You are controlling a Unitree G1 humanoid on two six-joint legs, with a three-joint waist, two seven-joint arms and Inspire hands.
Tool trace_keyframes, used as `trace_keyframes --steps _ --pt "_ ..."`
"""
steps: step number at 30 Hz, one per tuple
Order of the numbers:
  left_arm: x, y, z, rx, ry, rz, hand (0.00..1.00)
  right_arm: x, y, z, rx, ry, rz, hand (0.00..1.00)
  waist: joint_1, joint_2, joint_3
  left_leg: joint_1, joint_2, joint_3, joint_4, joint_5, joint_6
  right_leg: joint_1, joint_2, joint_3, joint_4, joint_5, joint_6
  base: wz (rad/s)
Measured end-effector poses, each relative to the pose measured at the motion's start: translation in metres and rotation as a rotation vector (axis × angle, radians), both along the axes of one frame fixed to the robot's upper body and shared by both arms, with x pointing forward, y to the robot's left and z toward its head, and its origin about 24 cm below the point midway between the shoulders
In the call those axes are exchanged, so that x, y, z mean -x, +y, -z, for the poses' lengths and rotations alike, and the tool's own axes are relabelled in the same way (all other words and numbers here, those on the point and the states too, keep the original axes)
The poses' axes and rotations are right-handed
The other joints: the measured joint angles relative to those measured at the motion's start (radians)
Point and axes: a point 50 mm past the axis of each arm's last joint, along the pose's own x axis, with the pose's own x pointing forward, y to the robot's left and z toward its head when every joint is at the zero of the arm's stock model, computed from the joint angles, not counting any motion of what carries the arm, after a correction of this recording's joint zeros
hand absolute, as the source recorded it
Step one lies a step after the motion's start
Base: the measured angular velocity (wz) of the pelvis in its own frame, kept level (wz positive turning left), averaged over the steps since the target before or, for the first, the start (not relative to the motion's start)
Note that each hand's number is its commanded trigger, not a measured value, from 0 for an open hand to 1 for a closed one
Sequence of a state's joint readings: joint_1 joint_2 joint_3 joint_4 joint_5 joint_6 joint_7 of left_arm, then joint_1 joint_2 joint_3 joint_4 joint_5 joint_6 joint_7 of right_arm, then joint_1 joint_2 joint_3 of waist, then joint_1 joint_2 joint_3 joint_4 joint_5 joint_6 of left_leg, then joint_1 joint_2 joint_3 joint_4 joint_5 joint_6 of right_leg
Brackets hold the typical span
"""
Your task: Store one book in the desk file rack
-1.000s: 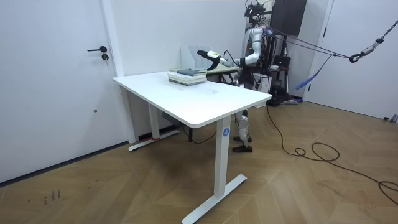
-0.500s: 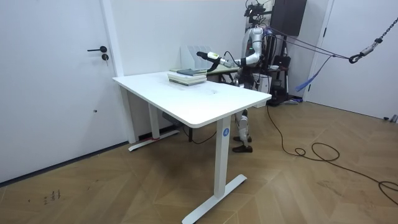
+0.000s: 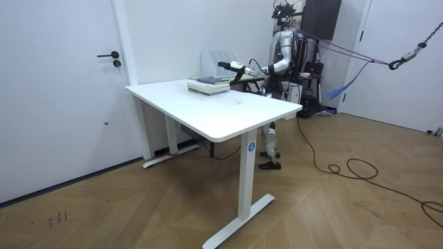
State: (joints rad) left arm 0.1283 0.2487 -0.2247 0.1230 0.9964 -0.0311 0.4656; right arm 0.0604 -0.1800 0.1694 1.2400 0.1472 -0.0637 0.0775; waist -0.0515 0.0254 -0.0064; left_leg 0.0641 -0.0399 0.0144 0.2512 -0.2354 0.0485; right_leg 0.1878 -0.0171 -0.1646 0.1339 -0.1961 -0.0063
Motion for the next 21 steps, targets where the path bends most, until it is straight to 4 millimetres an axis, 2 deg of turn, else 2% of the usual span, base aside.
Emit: trace_keyframes --steps 10,17,21 --pt "-0.002 0.012 -0.002 -0.01 -0.005 -0.058 0.0 0.002 -0.004 -0.001 0.007 0.001 0.019 0.0 0.0 0.006 0.0015 0.001 0.0 0.0 -0.002 0.0 0.0 0.001 0.0 0.001 0.0 0.0 0.0 0.0" --pt "0.001 0.018 0.01 -0.022 0.047 -0.082 0.0 0.003 -0.007 -0.001 0.011 0.002 0.036 0.0 0.004 0.008 0.0009 -0.001 0.0 0.005 -0.007 0.0 0.0 -0.008 0.0 0.011 0.002 0.0 0.0 -0.02" --pt "0.001 0.022 0.009 -0.024 0.043 -0.101 0.0 0.003 -0.008 -0.001 0.014 0.001 0.037 0.0 0.003 0.007 0.0006 -0.001 -0.001 0.008 -0.013 0.001 0.001 -0.014 0.0 0.023 0.002 0.0 0.0 -0.09"
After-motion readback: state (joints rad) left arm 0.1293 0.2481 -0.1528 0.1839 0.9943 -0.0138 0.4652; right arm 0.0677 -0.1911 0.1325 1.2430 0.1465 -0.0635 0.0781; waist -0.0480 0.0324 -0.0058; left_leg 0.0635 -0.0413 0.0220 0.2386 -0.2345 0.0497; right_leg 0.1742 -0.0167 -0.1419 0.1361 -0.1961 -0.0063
